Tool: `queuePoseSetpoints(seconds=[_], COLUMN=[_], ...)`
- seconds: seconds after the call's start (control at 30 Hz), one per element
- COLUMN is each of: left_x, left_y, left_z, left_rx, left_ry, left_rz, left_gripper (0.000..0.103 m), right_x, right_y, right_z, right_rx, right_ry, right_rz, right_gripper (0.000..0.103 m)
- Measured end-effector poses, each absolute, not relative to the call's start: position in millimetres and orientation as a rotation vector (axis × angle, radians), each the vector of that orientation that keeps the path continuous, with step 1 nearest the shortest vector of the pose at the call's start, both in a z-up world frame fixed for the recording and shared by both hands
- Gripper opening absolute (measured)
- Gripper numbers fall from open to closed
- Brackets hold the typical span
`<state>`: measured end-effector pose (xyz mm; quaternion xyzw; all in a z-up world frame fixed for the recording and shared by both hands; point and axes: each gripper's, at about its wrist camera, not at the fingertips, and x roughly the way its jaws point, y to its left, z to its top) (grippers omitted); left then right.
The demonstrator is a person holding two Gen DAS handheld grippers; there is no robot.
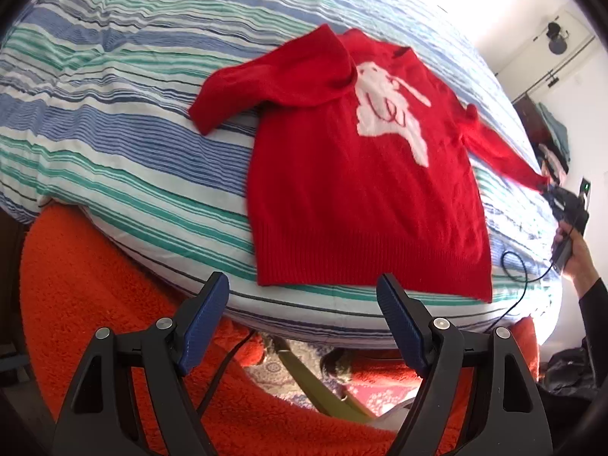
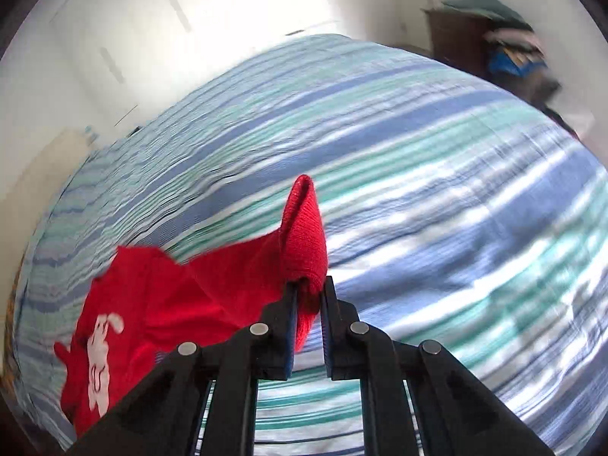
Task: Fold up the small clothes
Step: 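Grasp a sweater sleeve cuff with the right gripper and pull it outward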
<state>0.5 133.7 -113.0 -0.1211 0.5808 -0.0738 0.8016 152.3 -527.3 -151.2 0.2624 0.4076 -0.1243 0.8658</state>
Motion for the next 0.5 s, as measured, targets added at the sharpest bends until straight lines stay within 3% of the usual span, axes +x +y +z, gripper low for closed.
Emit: queuePoseSetpoints(seconds=[0.23, 0.27, 0.3, 0.37, 0.47, 0.5], left_x=[-0.1, -0.6, -0.9, -1.2, 1.0, 1.9], left_y=[107.7, 104.0, 102.6, 100.9, 100.1, 100.1], left_z=[-104.8, -103.1, -102.5, -101.9, -105.3, -106.4], left_rx=[-0.134, -0.109, -0.099, -0.091, -0.095, -0.099], left_ry=[1.24, 1.238, 1.239, 1.242, 1.263, 1.269], left_rz=[-0.178, -0.177, -0.177, -0.178, -0.175, -0.174], left_gripper=[0.082, 0.082, 0.082, 0.082, 0.082, 0.082], right_x=[137.6, 138.5, 135.6, 131.6, 125.7, 123.5], right_y=[-572.5, -573.2, -571.1, -572.6, -581.8, -585.9], right_z=[-209.4, -218.0, -223.9, -231.7, -237.0, -239.7], right_rx=[0.853, 0.894, 0.927, 1.018, 1.097, 1.121], right_ry=[0.903, 0.914, 0.914, 0.85, 0.789, 0.776], right_rz=[-0.191, -0.174, -0.162, -0.131, -0.164, -0.187], right_gripper=[0.015, 0.032, 0.06, 0.072, 0.067, 0.053])
